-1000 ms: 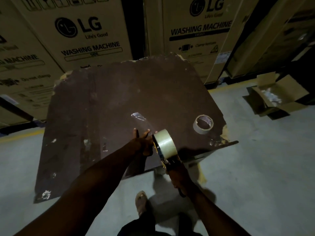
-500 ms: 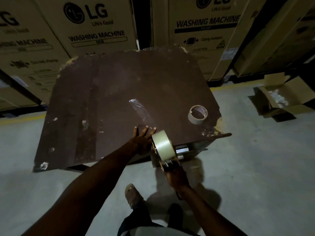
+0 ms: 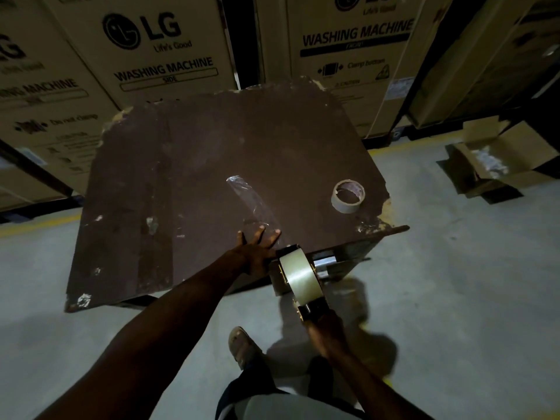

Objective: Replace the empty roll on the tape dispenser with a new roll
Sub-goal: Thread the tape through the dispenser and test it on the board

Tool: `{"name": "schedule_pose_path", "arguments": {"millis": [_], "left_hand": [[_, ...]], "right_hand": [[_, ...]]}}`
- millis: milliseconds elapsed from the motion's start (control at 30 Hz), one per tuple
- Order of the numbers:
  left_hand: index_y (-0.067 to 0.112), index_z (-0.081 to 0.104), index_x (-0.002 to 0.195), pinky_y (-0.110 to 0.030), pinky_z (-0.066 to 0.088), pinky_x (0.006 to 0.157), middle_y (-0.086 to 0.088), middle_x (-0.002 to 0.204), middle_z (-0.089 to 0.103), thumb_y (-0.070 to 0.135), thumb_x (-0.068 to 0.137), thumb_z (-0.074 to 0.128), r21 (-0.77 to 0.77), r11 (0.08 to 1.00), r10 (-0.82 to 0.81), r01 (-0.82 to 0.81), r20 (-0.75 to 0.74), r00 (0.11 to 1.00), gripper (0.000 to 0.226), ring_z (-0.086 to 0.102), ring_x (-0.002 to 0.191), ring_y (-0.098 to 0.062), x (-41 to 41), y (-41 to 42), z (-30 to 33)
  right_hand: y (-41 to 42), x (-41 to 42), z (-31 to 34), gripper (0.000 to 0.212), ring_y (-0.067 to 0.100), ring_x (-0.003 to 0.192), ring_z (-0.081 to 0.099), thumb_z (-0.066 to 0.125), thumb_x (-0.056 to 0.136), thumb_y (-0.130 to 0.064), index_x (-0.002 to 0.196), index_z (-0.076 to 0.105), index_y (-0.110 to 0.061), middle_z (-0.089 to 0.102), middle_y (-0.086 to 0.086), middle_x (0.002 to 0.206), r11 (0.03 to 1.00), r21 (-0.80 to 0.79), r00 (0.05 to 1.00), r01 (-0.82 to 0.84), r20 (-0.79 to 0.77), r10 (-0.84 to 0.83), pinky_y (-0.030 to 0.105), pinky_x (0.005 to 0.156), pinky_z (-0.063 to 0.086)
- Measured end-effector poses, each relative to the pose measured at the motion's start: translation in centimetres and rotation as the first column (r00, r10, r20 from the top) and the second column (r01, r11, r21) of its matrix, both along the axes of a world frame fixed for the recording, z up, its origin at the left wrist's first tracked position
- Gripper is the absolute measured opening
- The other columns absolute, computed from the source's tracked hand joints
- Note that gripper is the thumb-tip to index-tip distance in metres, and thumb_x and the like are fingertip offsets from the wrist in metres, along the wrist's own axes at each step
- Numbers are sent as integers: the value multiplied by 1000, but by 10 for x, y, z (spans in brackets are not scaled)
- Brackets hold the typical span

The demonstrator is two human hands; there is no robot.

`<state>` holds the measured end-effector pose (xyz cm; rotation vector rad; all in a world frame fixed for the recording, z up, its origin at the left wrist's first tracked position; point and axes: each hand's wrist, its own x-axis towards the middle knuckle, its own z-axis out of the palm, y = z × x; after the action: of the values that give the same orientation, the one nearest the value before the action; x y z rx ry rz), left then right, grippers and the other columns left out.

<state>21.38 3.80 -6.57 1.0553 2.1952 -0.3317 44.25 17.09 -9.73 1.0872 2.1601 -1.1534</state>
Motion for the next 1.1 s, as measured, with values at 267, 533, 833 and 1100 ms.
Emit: {"name": "schedule_pose_path", "arguments": {"millis": [267,533,833,1100], "left_hand": [[64,5,145,-85,-7,100,11,165,-21,47,96,45,14,996,86,-87,88,992,65,-24,150,-35,-13,-1,-8],[68,22,140,-76,-11,104,24,161,-13,60,82,57,90,963,222,-253,263,939,68,-25,142,-21,-28,-13,-22],[54,49,136,-53,18,122,17,160,26,77,66,71,151,882,387,-447,311,868,77,8,152,-19,-30,-21,-51],[41,31,152,-69,11,117,-1,168,-3,51,95,47,192,958,179,-212,178,968,60,-12,150,-43,-18,1,-10]], "right_hand": [[-4,3,4,46,27,105,64,66,90,-42,116,64,-5,68,13,115,1000,-10,1000,9,6,-9,26,77,43],[1,-10,-4,49,27,107,67,66,87,-49,118,67,-12,71,10,115,1000,22,1000,-8,15,8,30,83,50],[-11,-19,13,44,28,116,63,59,94,-42,130,58,-17,66,9,127,1000,17,1000,-15,-3,15,30,91,47],[-15,-23,23,46,28,108,66,57,91,-48,127,59,-19,69,8,121,1000,4,1000,-3,7,3,30,85,51]]}}
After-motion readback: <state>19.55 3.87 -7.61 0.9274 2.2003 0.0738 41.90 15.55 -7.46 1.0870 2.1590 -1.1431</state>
